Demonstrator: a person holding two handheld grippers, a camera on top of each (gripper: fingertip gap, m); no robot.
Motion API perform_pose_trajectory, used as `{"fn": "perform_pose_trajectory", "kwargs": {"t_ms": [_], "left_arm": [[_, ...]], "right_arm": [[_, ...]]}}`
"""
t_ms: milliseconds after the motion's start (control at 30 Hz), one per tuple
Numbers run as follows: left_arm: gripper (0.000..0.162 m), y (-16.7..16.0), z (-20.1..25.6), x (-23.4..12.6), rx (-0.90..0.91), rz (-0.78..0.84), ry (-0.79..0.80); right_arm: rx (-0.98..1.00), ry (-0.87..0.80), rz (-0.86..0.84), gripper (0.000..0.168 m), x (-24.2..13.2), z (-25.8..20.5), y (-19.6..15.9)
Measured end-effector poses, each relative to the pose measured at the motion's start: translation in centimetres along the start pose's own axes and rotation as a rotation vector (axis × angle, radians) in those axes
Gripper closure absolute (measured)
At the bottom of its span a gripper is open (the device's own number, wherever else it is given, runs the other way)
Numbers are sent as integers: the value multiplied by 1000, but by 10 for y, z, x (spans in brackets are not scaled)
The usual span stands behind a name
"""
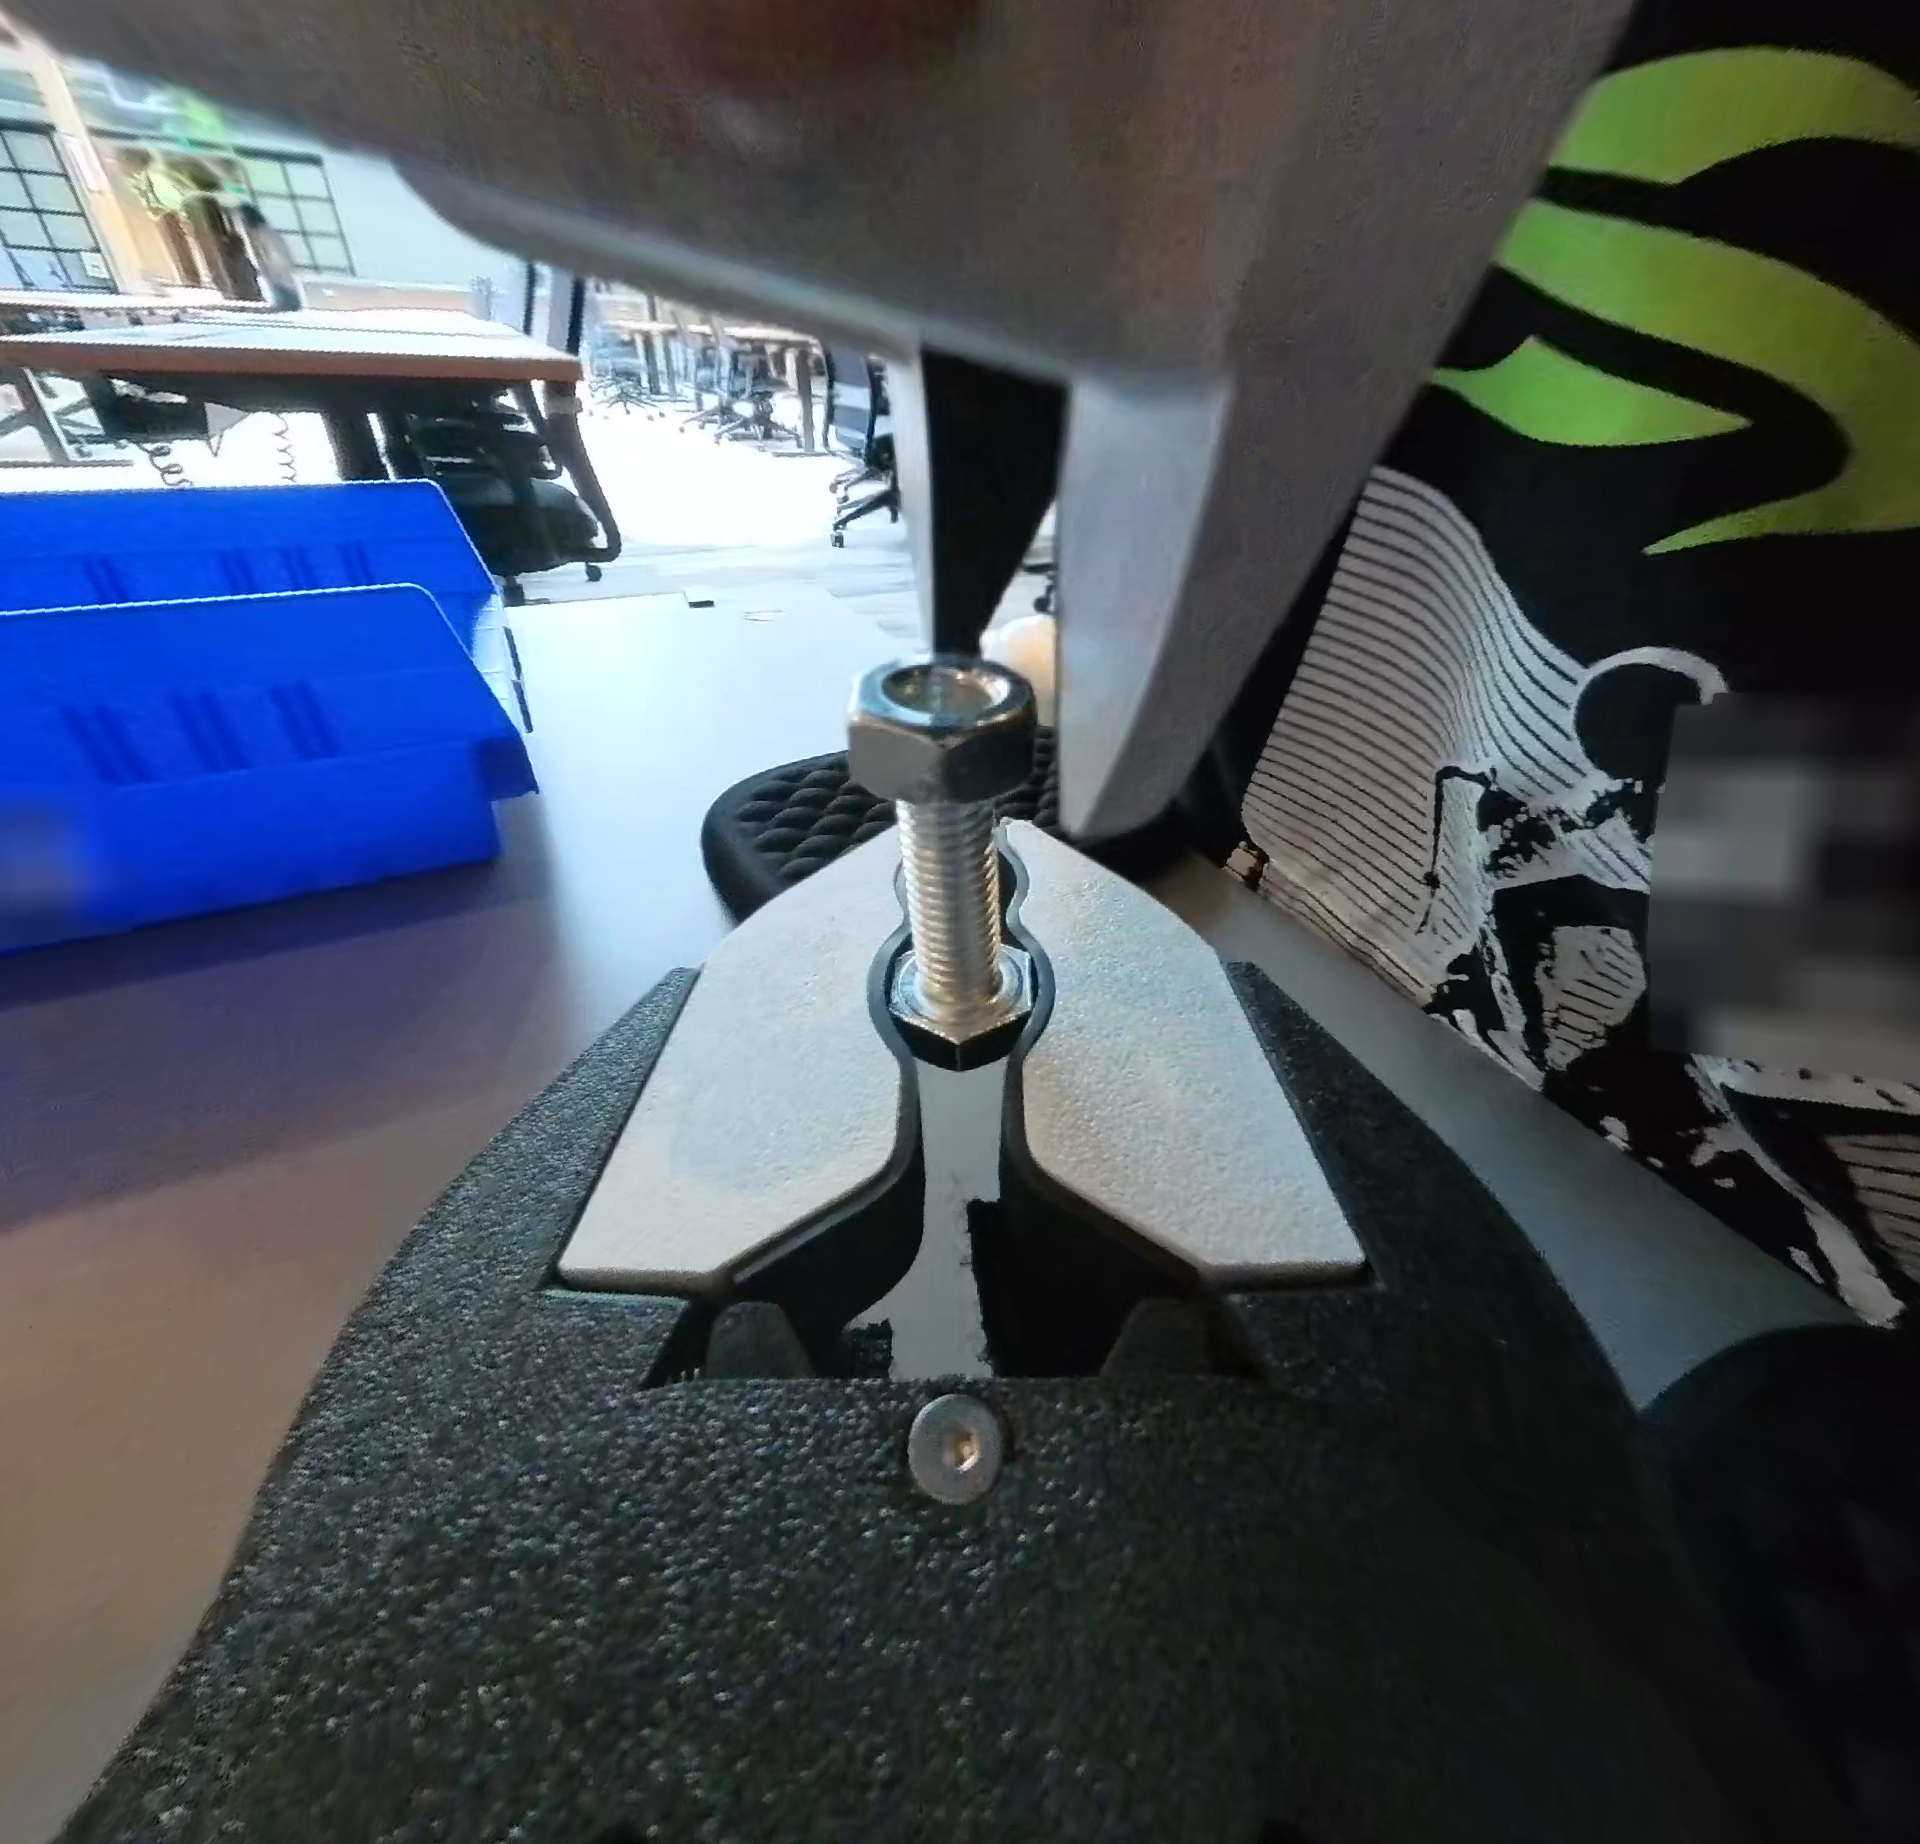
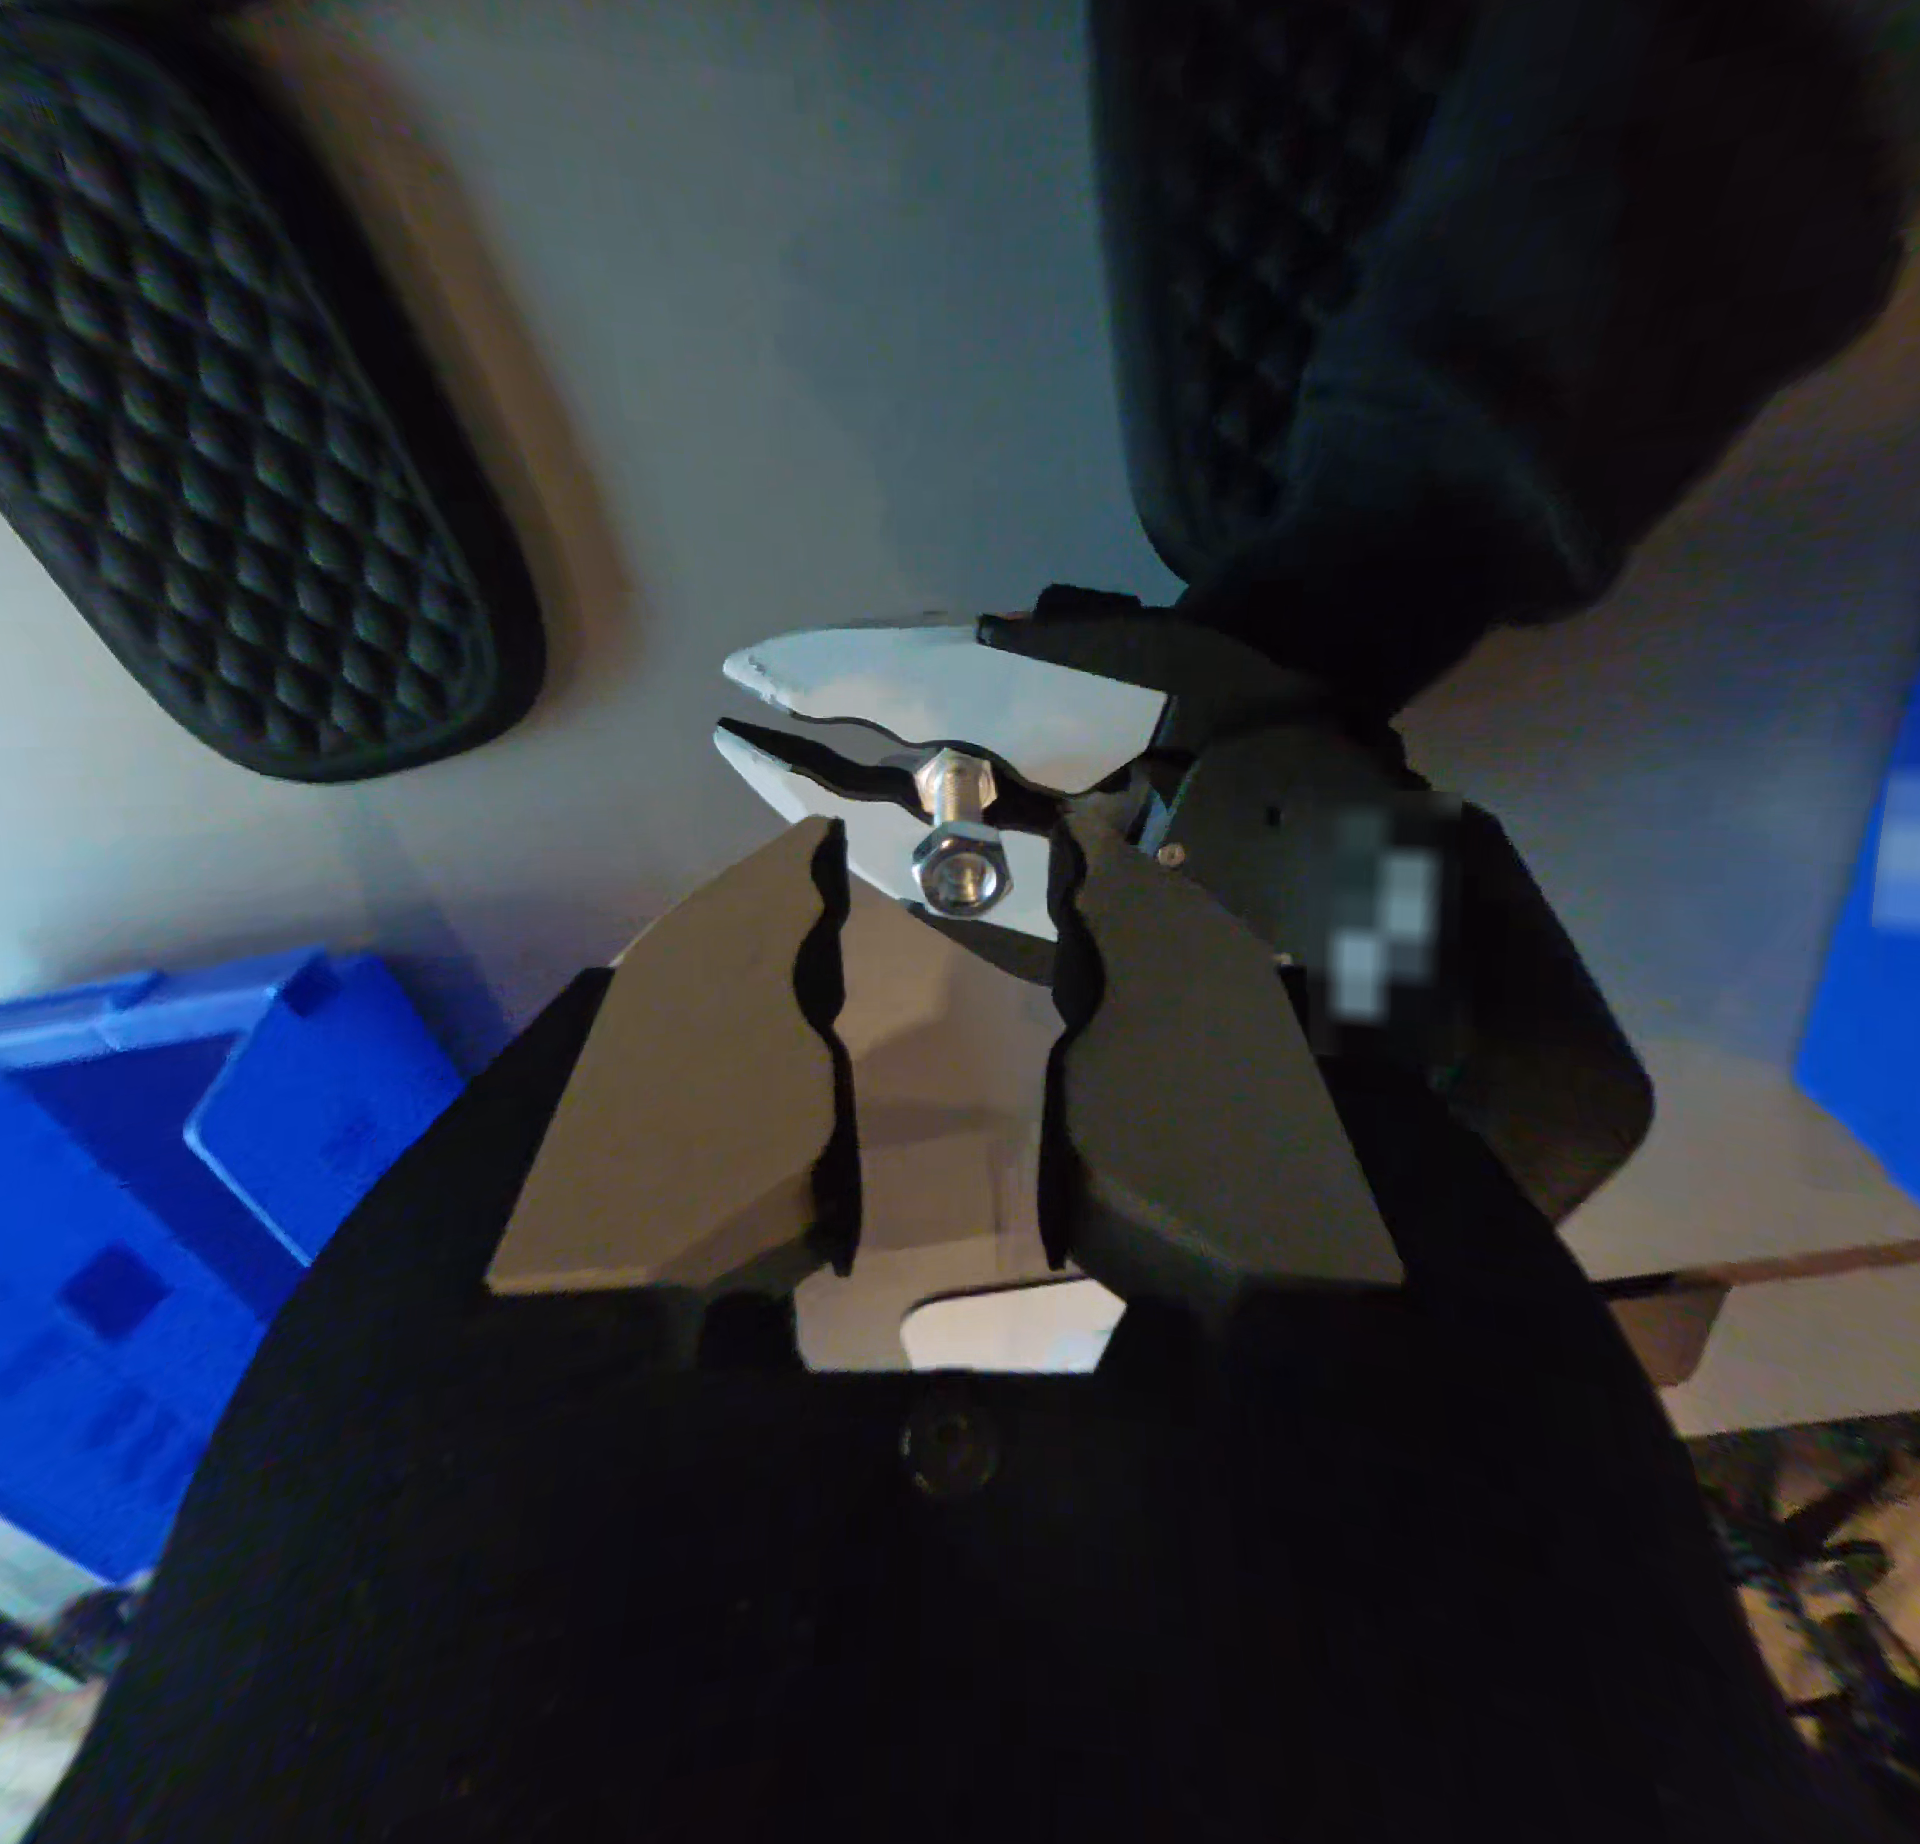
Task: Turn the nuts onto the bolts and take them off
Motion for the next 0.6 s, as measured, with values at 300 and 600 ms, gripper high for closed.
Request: {"fn": "perform_pose_trajectory", "kwargs": {"t_ms": [300,600], "left_arm": [[152,-1,0,1,1,-3,3],[152,-2,-4,1,40,-18,88]], "right_arm": [[29,-6,15,151,3,2,-6],[620,-196,15,151,3,-2,-8]]}}
Point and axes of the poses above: each gripper's, where its closed fingertips meet, x out along the fingers, y out of its top, z = x × y across the jaws, the point moved 4 cm from there along -x, back along the fingers, and after that the axes turned 9 degrees about z, right-handed, at the moved point
